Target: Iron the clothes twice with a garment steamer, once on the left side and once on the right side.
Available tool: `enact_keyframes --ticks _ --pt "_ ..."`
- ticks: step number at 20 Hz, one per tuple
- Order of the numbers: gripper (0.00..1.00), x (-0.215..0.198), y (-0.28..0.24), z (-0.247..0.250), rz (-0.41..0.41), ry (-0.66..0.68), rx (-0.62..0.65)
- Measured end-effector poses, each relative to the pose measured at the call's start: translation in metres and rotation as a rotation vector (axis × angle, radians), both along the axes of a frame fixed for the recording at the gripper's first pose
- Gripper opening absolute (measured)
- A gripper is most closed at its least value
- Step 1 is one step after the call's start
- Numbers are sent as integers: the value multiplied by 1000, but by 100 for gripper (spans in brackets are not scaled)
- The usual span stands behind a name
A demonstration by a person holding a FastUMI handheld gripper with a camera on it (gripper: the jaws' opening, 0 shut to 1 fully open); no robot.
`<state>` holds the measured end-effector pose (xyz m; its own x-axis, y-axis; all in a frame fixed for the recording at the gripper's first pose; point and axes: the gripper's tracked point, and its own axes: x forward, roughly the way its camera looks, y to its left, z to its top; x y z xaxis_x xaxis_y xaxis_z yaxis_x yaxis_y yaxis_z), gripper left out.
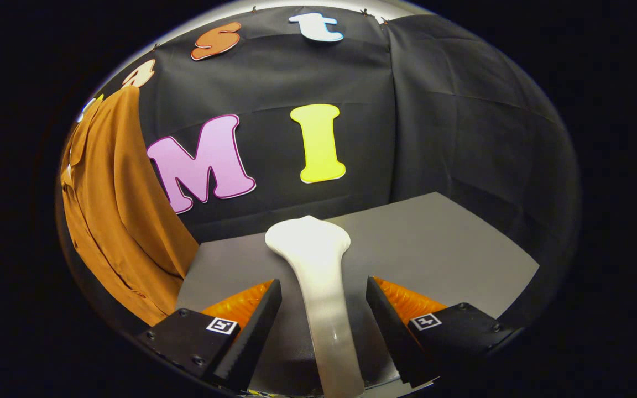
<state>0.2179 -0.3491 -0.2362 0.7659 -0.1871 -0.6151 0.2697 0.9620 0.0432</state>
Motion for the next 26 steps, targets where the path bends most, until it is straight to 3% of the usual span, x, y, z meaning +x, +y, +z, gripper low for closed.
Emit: enact_keyframes --ticks 2,4,7,9,18,26 --pt "93 -1 0 -11 4 38 14" --pt "81 0 1 -20 10 69 25" --pt "53 0 -2 -26 15 89 23" --pt "41 -7 -4 -15 5 74 34" --pt "40 -29 1 42 -58 -82 16" --pt "40 -47 69 83 -81 -162 -39"
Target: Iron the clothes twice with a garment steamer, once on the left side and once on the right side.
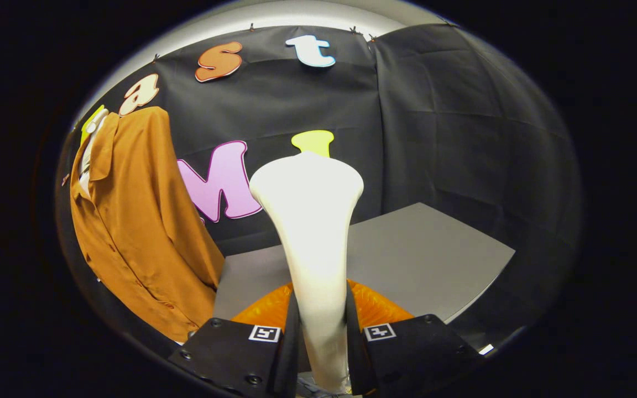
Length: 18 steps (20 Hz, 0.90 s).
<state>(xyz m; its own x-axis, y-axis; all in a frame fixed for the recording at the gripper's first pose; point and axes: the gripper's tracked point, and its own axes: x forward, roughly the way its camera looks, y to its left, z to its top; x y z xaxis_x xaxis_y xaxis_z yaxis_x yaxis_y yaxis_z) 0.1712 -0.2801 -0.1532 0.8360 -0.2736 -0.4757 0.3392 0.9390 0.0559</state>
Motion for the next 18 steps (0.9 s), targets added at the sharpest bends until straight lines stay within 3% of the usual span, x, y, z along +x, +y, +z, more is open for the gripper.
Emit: enact_keyframes --ticks 6,11,18 --pt "40 11 98 18 47 -64 -17" --pt "40 25 173 23 134 -89 -30" --pt "40 38 225 21 219 -81 -38"
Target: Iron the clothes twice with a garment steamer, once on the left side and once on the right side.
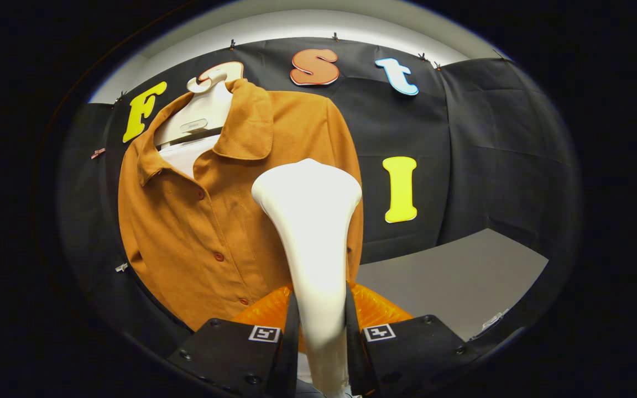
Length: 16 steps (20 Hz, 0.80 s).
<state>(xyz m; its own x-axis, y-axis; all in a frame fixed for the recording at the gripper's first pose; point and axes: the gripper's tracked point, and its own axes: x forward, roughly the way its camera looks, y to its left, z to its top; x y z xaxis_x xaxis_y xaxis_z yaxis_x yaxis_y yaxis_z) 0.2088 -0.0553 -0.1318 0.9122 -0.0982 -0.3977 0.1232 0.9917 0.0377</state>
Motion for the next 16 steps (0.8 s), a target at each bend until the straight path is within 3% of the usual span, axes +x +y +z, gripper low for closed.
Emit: enact_keyframes --ticks 6,16 --pt "40 6 23 -11 35 32 -6" --pt "40 4 27 -59 21 186 12"
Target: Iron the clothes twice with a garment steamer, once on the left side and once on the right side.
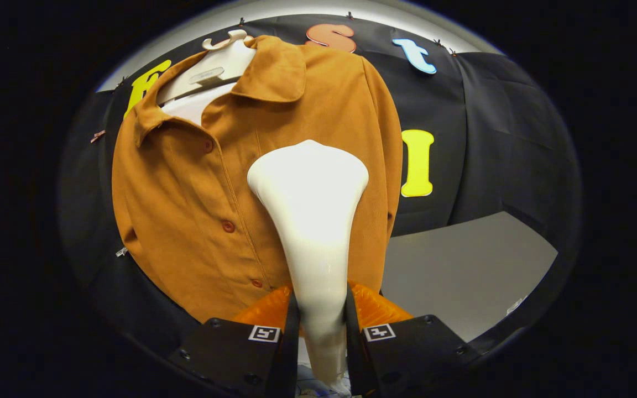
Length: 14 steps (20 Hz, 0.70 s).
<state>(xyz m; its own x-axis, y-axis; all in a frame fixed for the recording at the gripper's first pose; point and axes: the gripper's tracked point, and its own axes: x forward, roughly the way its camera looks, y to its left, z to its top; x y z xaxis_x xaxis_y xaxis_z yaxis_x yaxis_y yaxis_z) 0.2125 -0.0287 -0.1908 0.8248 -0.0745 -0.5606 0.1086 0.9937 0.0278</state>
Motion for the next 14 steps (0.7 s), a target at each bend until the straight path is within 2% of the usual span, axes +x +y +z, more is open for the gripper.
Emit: enact_keyframes --ticks 14 --pt "40 -27 -4 -84 -26 234 44"
